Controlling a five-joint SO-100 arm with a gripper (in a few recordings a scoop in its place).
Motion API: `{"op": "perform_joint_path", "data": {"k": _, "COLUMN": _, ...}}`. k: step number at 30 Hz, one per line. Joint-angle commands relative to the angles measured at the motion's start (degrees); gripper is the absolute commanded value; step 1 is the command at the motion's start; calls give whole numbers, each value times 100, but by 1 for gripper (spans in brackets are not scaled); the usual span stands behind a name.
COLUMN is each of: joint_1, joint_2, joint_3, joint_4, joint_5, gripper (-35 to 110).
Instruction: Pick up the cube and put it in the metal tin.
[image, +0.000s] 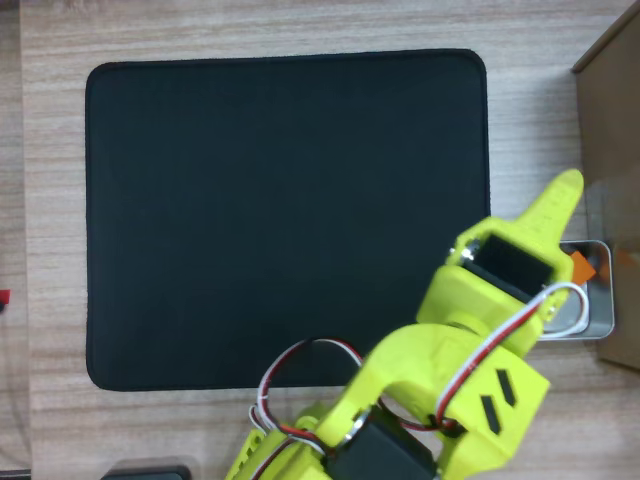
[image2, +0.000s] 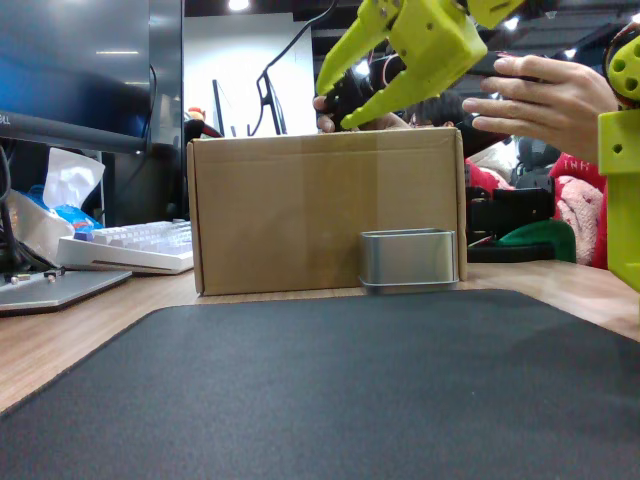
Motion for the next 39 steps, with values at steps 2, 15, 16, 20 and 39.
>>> {"op": "perform_joint_path", "data": {"k": 2, "joint_1": -501, "joint_2": 483, "joint_3": -255, "joint_4": 387, "joint_5": 88, "gripper": 12}}
{"op": "perform_joint_path", "data": {"k": 15, "joint_1": -2760, "joint_2": 1942, "joint_3": 650, "joint_4": 747, "joint_5": 202, "gripper": 6}}
{"op": "perform_joint_path", "data": {"k": 16, "joint_1": -2813, "joint_2": 2074, "joint_3": 712, "joint_4": 817, "joint_5": 255, "gripper": 5}}
{"op": "perform_joint_path", "data": {"k": 20, "joint_1": -2909, "joint_2": 2391, "joint_3": 940, "joint_4": 888, "joint_5": 325, "gripper": 0}}
{"op": "perform_joint_path", "data": {"k": 39, "joint_1": -3604, "joint_2": 3700, "joint_3": 3199, "joint_4": 387, "joint_5": 580, "gripper": 0}}
